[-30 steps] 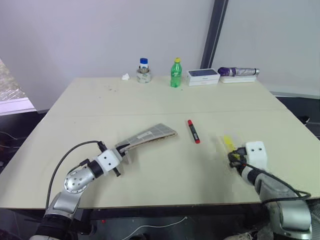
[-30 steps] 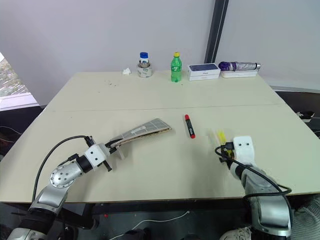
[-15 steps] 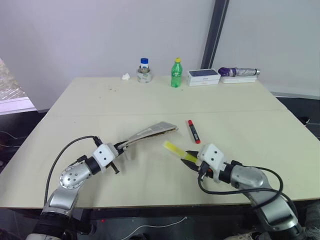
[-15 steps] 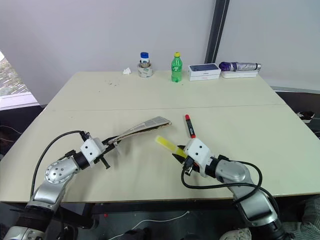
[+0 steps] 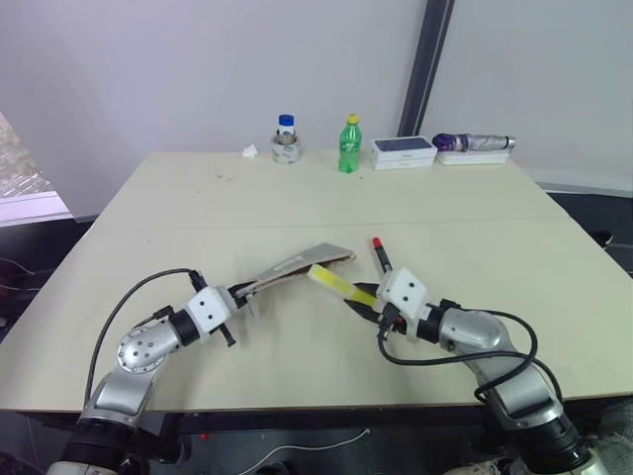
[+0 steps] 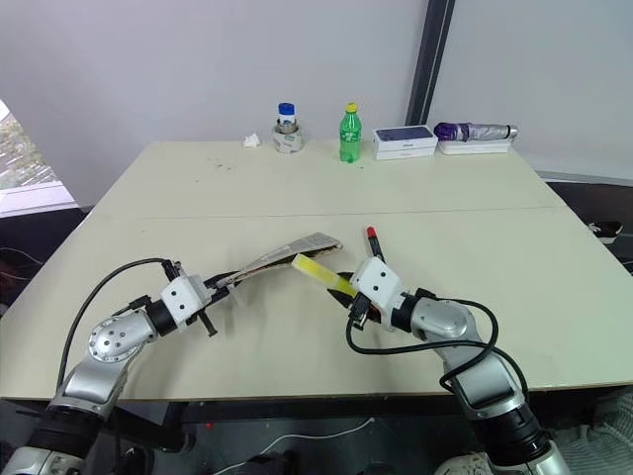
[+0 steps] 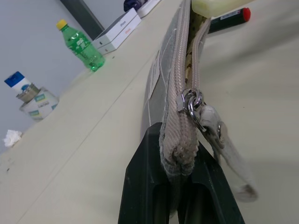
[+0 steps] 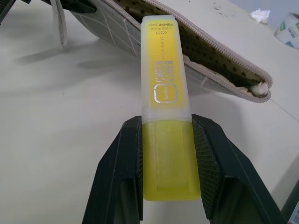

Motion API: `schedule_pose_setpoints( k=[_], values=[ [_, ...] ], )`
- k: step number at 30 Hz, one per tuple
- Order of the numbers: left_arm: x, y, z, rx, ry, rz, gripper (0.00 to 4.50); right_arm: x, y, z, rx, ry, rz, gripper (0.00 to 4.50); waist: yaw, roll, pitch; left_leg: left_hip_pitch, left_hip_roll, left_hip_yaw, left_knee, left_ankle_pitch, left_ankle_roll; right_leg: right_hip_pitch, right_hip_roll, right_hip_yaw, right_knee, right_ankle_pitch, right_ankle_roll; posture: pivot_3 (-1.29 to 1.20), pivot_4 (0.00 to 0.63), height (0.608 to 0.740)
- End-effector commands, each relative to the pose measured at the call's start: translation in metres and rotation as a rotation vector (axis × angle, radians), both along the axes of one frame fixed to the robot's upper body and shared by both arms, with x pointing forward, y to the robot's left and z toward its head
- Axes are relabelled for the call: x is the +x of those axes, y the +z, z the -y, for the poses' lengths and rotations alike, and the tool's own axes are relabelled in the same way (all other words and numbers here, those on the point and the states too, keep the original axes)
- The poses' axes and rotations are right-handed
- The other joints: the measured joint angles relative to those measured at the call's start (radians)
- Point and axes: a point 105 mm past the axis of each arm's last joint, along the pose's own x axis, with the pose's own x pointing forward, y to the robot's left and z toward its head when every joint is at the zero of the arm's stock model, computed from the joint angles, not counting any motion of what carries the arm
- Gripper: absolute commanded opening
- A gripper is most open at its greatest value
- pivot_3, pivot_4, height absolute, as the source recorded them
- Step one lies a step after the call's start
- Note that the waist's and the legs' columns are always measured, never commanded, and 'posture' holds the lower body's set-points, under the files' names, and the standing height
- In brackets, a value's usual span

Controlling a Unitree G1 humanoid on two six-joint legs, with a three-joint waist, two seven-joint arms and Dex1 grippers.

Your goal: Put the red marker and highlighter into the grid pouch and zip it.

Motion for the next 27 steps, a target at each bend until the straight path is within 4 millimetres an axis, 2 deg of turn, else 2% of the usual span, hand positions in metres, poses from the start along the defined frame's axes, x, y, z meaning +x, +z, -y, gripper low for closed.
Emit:
schedule_pose_setpoints(
  k=[1,9,13,15,19,23,27],
  values=[
    [-0.004,0.008,0.004,0.008,-0.022,0.041,0.00,-0.002,0.007,-0.001,-0.022,0.014,0.034,0.89,0.000,0.000,0.000,0.000,0.000,0.000,0.000,0.000,0.000,0.000,0.000,0.000,0.000,0.000,0.000,0.00,0.150,0.740],
    [-0.009,0.003,0.007,0.106,-0.065,0.065,0.00,0.006,-0.002,0.006,-0.155,-0.006,0.015,0.89,0.000,0.000,0.000,0.000,0.000,0.000,0.000,0.000,0.000,0.000,0.000,0.000,0.000,0.000,0.000,0.00,0.150,0.740],
    [-0.011,0.001,0.007,0.188,-0.102,0.091,0.00,0.006,0.004,0.000,-0.248,0.041,0.027,0.89,0.000,0.000,0.000,0.000,0.000,0.000,0.000,0.000,0.000,0.000,0.000,0.000,0.000,0.000,0.000,0.00,0.150,0.740],
    [-0.011,0.002,0.009,0.191,-0.115,0.092,0.00,0.007,0.007,-0.007,-0.300,0.080,0.054,0.89,-0.001,0.000,0.000,0.000,0.000,0.000,0.000,0.000,0.000,0.000,0.000,0.000,0.000,0.000,0.000,0.00,0.150,0.740],
    [-0.012,0.005,0.014,0.169,-0.148,0.087,0.00,0.016,0.005,-0.034,-0.466,0.197,0.214,0.89,-0.005,0.000,0.000,0.000,0.000,0.000,-0.001,0.000,0.000,-0.001,0.000,0.000,0.000,0.000,0.000,0.00,0.150,0.740],
    [-0.014,0.007,0.016,0.147,-0.168,0.079,0.00,0.022,0.004,-0.060,-0.513,0.273,0.325,0.89,-0.005,0.000,0.000,0.000,0.000,0.000,-0.001,0.000,0.000,-0.001,0.000,0.000,0.000,0.000,0.000,0.00,0.150,0.740],
    [-0.018,0.010,0.013,0.119,-0.178,0.067,0.00,0.018,0.000,-0.074,-0.560,0.375,0.428,0.89,-0.001,0.000,0.000,0.000,0.000,0.000,0.000,0.000,0.000,-0.002,0.000,0.000,0.000,0.000,0.000,0.00,0.150,0.740]
  ],
)
